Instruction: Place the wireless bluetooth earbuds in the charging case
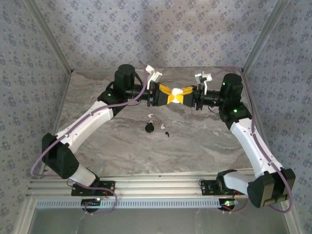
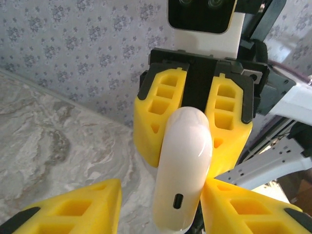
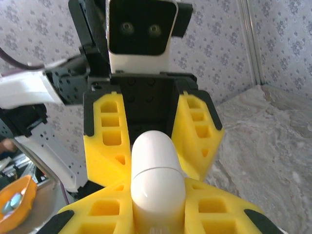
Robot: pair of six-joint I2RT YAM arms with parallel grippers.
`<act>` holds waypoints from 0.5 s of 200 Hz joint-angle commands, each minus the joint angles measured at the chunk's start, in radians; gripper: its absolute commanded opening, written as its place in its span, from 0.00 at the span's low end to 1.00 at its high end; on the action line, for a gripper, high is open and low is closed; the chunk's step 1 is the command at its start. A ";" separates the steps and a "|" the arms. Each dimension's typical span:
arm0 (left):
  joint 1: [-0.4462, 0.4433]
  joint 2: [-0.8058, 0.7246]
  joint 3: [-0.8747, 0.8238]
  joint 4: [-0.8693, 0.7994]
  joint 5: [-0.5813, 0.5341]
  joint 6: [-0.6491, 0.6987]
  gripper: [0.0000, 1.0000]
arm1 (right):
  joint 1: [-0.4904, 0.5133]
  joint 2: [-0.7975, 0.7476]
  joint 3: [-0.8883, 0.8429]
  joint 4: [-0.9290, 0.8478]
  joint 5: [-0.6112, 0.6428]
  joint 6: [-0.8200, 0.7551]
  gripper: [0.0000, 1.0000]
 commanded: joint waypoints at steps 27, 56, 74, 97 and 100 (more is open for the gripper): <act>0.001 -0.017 0.128 -0.351 0.006 0.307 0.48 | 0.000 -0.025 0.057 -0.318 0.002 -0.341 0.12; -0.001 0.007 0.211 -0.586 0.016 0.551 0.47 | 0.020 -0.040 0.057 -0.479 0.049 -0.587 0.12; -0.002 0.012 0.229 -0.703 0.015 0.693 0.46 | 0.043 -0.061 0.029 -0.492 0.101 -0.679 0.12; -0.011 0.005 0.220 -0.802 0.005 0.886 0.45 | 0.081 -0.070 0.019 -0.532 0.163 -0.777 0.12; -0.014 0.003 0.217 -0.813 0.000 0.905 0.45 | 0.087 -0.069 0.022 -0.535 0.173 -0.784 0.12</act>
